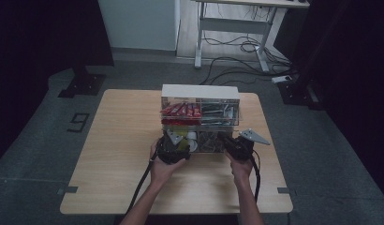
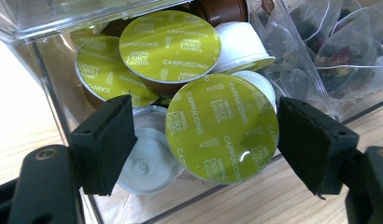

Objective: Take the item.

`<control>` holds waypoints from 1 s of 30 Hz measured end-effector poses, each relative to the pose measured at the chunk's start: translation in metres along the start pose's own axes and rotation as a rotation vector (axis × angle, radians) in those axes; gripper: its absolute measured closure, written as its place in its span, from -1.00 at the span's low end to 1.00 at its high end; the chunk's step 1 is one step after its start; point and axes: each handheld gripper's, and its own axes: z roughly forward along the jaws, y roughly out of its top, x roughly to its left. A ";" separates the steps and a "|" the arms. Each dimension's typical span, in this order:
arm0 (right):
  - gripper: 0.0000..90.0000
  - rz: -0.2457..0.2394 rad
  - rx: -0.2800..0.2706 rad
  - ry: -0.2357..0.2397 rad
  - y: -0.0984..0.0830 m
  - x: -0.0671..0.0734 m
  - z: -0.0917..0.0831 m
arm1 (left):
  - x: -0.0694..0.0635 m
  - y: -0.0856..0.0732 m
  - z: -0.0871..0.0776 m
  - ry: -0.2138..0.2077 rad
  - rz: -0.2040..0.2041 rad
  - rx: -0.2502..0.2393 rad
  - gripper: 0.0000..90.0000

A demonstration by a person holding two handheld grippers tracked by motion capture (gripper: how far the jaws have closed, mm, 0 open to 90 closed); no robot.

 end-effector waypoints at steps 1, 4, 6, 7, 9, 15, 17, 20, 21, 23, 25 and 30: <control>0.95 0.000 0.000 0.000 0.000 0.000 0.000 | -0.001 0.000 0.001 0.005 0.005 -0.002 -0.53; 0.95 0.000 0.000 -0.001 0.000 0.000 0.000 | -0.002 -0.001 0.002 0.017 0.013 -0.008 -0.53; 0.95 -0.001 0.000 -0.002 0.000 0.000 0.000 | -0.002 -0.001 0.002 0.021 0.017 -0.010 -0.52; 0.95 -0.001 0.000 -0.002 0.000 0.000 0.000 | -0.003 -0.002 0.001 0.024 0.021 -0.013 -0.51; 0.95 0.000 0.000 -0.002 0.000 0.000 0.000 | -0.003 -0.003 0.001 0.019 0.023 -0.017 -0.49; 0.95 0.000 0.000 -0.002 0.000 0.000 0.000 | -0.005 -0.004 -0.002 -0.010 0.010 -0.034 -0.20; 0.95 0.000 0.000 -0.002 0.000 0.000 0.000 | -0.005 -0.004 -0.002 -0.012 0.011 -0.034 -0.20; 0.95 -0.001 0.000 -0.001 0.000 0.000 0.000 | -0.003 -0.003 -0.001 -0.002 0.009 -0.030 -0.28; 0.94 0.001 -0.001 -0.001 0.000 0.000 0.000 | -0.002 -0.003 -0.001 0.000 0.014 -0.028 -0.34; 0.94 0.001 0.000 -0.002 0.000 0.000 0.000 | -0.001 -0.002 0.000 0.004 0.015 -0.024 -0.44; 0.94 0.001 -0.001 -0.002 0.000 0.000 0.000 | -0.001 -0.001 0.001 0.002 0.023 -0.018 -0.47; 0.94 0.001 -0.001 -0.003 0.000 0.000 0.000 | -0.007 -0.003 0.001 -0.059 0.047 -0.034 -0.40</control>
